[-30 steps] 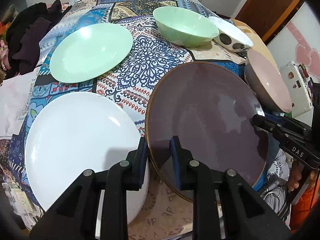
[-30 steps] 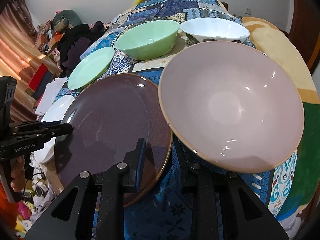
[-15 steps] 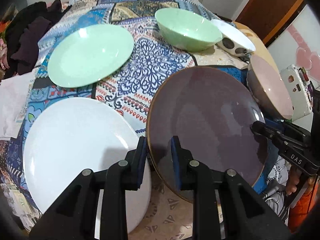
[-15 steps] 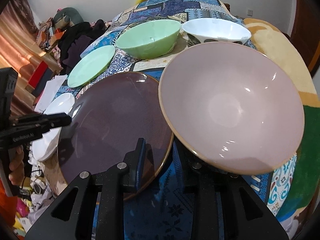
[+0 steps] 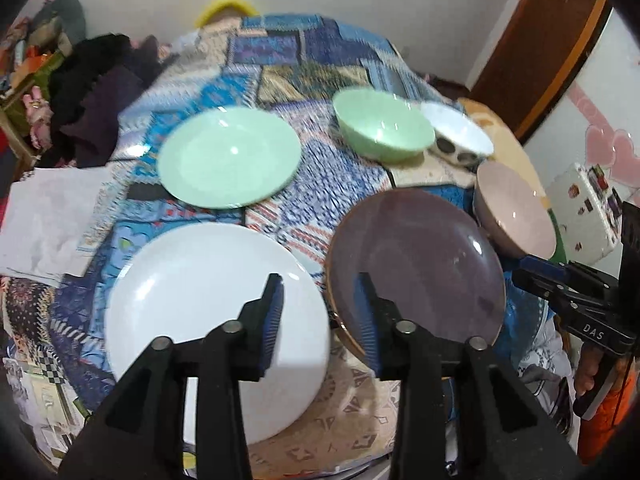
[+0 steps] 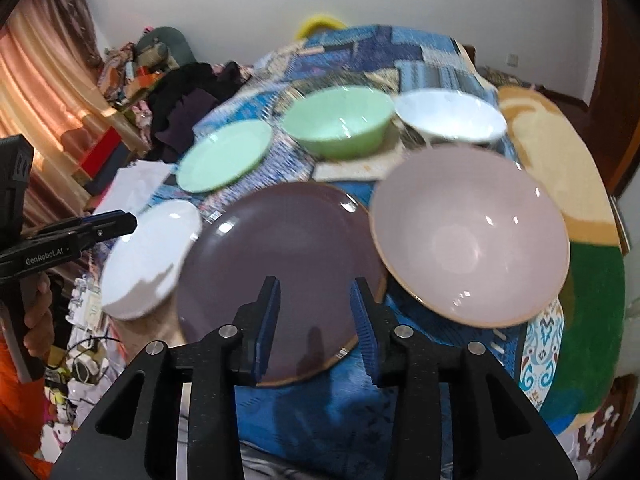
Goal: Organize plates and bowls
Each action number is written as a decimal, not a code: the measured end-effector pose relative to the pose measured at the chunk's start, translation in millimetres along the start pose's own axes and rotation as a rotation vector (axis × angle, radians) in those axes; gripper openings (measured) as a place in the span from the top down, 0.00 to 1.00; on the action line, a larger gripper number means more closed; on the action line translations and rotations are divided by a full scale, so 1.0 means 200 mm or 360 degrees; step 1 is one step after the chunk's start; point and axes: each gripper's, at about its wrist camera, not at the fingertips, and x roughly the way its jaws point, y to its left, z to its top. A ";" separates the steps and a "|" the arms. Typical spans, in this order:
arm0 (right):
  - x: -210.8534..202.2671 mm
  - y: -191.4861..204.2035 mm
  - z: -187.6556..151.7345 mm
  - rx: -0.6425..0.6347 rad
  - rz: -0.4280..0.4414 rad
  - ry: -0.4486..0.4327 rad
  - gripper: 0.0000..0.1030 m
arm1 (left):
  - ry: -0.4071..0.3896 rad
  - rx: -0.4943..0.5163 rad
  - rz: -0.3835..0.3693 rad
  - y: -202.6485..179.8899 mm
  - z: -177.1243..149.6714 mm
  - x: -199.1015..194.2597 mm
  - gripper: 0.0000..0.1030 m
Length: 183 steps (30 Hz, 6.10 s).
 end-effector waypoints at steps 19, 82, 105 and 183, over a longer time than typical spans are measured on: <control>0.25 0.42 0.15 -0.0303 0.0174 0.0052 0.50 | -0.0102 -0.0361 0.0236 0.53 -0.22 -0.22 0.34; 0.84 0.77 0.09 -0.0492 0.0282 0.0538 0.77 | 0.0175 -0.0563 0.0112 0.94 -0.51 0.02 0.76; 0.60 0.64 0.15 -0.0363 0.0259 0.0316 0.79 | 0.0072 -0.0530 0.0138 0.79 -0.40 -0.10 0.76; 0.18 -0.19 -0.06 0.0158 -0.0015 0.0139 0.79 | 0.0267 -0.0073 -0.0115 -0.05 -0.04 0.38 0.76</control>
